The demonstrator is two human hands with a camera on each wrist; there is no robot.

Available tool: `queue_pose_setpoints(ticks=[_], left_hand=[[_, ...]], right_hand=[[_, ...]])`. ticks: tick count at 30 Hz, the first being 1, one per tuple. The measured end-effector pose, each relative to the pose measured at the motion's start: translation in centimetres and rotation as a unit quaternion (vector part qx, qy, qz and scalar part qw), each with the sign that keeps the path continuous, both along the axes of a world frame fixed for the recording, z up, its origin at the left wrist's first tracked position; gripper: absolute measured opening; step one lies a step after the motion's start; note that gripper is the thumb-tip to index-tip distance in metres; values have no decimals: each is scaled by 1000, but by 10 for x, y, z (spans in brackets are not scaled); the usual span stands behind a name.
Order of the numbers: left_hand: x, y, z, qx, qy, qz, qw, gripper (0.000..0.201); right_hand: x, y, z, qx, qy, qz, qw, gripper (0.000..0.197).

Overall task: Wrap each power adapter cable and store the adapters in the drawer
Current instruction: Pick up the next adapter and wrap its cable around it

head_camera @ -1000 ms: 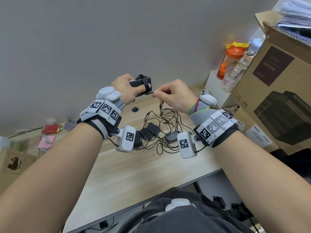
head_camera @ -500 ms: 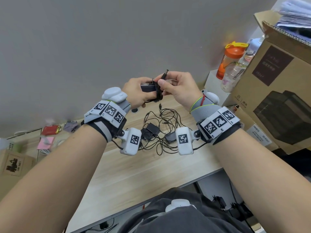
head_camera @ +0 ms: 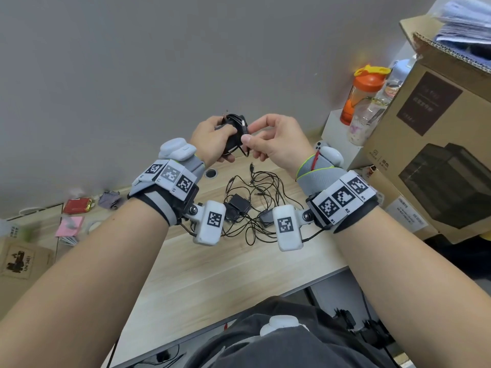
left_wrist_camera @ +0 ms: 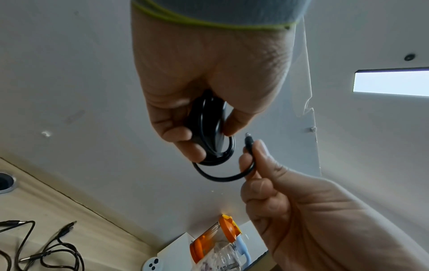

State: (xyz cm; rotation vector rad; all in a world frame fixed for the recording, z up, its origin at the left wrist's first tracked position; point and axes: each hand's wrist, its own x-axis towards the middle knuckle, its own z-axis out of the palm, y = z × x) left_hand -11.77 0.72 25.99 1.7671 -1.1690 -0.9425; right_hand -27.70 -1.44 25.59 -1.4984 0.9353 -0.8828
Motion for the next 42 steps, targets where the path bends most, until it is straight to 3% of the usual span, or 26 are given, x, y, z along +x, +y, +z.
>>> queue_pose_setpoints(ticks=[8,11,16,24,28,34,38,40,42], left_hand=[[-6,1,3,-9,7,-21,1000,29],[-8,2,2,-17,-1,-33,999,27],[-11,2,0,-23,-27,-61,997,28],[-14,5,2,-14,-25,-82,996,31],[-14,7,6,-9,8,-86,996,23],[-11,11,12,-2,51,-44,998,13],[-5,12,10,-3,88,-27,996,33],[-3,13,9,-9,78,-43,996,58],[-4,15,10,-18,58,-61,996,67]], right_hand=[[1,-3,-1,39,48,-33,998,48],[1,-9,-1,35,72,-54,995,44],[2,-15,-7,-18,134,-79,988,17],[1,-17,-8,-117,222,-144,957,25],[-4,-14,-10,-165,187,-144,958,31],[-9,-16,-11,-119,59,-1,991,27],[-15,-17,-11,-61,-25,42,997,16],[-16,-18,-12,-52,-50,48,996,13],[-15,-18,-12,-55,-67,55,995,12]])
